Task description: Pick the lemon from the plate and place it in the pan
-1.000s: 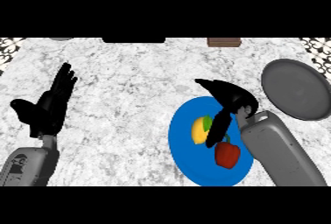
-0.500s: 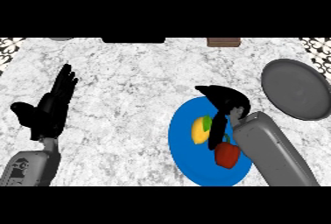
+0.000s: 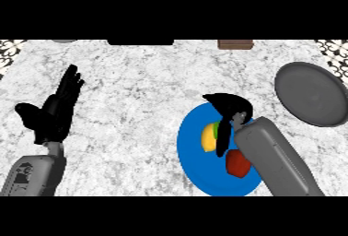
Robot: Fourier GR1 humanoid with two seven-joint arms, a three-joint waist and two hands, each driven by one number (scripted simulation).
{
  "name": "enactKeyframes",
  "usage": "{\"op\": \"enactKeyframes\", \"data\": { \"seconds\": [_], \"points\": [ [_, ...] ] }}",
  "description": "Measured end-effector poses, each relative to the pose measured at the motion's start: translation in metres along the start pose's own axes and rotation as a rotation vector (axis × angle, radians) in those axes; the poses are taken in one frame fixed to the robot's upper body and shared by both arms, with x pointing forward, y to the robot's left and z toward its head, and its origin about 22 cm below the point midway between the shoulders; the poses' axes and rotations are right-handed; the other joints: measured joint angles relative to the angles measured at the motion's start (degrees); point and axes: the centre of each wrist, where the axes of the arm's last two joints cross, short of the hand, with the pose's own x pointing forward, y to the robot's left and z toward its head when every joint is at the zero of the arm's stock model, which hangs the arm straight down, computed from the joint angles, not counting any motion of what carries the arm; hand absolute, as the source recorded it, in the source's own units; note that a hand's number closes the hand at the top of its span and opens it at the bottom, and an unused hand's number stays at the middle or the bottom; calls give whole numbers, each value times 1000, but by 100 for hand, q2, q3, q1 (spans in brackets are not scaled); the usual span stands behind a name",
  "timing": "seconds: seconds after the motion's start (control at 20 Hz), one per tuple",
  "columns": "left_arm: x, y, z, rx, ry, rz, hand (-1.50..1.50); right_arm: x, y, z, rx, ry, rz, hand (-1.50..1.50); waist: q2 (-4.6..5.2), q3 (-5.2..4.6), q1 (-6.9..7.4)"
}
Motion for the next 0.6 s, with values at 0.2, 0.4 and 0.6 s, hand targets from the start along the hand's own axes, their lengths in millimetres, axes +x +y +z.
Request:
{"op": "enactKeyframes", "data": {
  "seconds": [0.2,0.4,0.6],
  "points": [
    [-3,8,2,3,1,-1,0,-3,10,-7,31,6,13,-150,-1,0,-6],
    [-1,9,3,4,3,-3,0,-3,23,-15,59,15,19,-150,-2,-1,-5],
    [-6,6,0,5,1,-2,0,-7,24,-18,81,-48,23,150,-10,-6,-6]
  ]
}}
